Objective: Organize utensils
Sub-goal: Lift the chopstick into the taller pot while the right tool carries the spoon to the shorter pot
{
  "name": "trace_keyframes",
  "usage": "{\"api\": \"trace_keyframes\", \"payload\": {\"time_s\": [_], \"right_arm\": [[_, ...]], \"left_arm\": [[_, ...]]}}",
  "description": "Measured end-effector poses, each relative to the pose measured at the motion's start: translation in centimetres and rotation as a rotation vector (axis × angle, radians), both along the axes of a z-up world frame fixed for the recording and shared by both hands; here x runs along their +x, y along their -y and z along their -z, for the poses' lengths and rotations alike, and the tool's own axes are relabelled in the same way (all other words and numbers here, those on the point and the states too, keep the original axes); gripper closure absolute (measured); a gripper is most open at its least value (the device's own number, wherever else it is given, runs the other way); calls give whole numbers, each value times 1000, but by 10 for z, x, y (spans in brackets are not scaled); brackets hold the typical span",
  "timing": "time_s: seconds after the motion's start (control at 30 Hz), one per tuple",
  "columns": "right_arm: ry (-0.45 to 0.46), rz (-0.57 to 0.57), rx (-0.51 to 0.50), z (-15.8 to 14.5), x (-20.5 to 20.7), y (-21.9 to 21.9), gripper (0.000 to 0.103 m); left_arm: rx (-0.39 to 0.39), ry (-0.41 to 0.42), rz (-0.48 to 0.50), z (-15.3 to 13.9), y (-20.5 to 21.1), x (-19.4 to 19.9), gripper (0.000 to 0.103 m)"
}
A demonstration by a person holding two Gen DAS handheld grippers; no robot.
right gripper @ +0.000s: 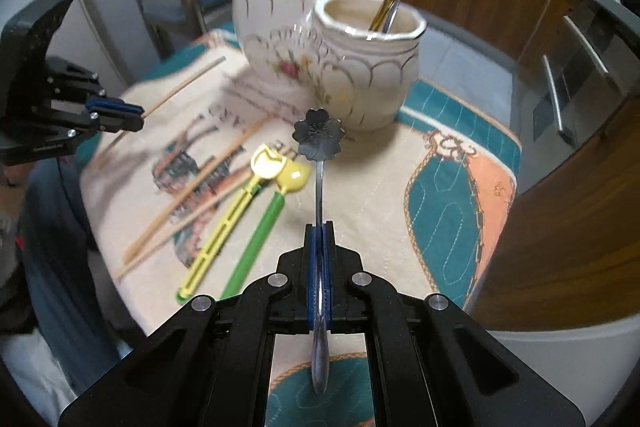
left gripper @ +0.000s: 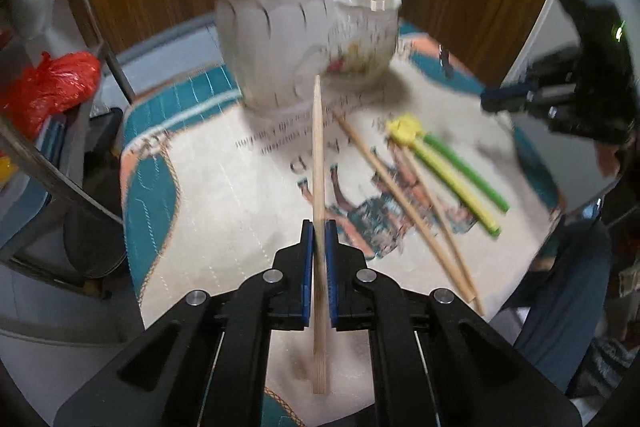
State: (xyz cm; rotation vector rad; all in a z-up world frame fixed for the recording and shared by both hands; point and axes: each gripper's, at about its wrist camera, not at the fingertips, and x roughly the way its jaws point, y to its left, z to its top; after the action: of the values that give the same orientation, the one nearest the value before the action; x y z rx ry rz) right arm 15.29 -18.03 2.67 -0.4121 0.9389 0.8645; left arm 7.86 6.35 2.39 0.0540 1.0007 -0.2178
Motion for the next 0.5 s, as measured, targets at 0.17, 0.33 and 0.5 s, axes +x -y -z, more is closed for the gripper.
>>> {"api": "trace_keyframes", "payload": {"time_s": [0.17, 0.33, 0.5], "right_arm": [[-7, 40, 152, -6, 8, 10, 99], [18, 72, 266, -18, 11, 14, 99], [51, 91, 361, -31, 11, 15, 99]], "left_arm": [[-78, 124, -44, -17, -9, -8, 97], [-133, 251, -76, -37, -10, -8, 97], [-157, 358, -100, -50, -5, -2, 97]]}}
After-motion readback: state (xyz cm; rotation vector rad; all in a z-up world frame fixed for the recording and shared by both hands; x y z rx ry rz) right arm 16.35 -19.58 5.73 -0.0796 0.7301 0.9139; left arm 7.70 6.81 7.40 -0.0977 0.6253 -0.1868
